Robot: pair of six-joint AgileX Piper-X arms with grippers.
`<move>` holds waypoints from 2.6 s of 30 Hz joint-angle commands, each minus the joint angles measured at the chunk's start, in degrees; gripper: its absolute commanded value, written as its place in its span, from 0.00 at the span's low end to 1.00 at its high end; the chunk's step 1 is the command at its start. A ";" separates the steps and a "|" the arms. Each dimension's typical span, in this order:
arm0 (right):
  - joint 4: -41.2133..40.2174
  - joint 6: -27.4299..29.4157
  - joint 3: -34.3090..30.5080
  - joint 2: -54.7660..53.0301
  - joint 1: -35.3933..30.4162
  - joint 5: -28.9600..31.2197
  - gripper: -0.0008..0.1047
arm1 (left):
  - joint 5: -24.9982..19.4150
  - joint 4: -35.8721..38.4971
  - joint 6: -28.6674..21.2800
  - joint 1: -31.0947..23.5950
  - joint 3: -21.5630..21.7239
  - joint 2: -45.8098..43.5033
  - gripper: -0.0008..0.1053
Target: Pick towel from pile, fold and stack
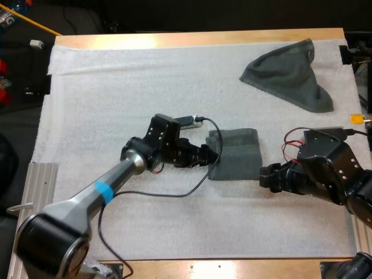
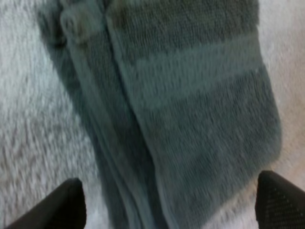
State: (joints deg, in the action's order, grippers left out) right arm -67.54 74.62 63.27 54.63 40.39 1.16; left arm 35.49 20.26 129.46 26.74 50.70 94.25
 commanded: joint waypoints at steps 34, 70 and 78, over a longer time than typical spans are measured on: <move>-0.49 0.57 -0.09 -0.23 -0.04 0.40 0.62 | 2.98 11.74 4.29 5.96 14.81 14.39 0.53; 5.52 0.18 -0.09 -0.23 -0.04 -7.84 0.62 | -38.77 45.03 -36.67 -29.52 15.17 1.30 0.01; 6.02 0.18 -0.09 -0.23 -0.04 -7.86 0.62 | -43.15 44.91 -38.47 -30.63 15.17 1.30 0.02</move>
State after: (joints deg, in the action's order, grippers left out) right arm -61.91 74.62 63.27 54.63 40.39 -6.19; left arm -5.93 64.51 91.34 -3.94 65.51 96.20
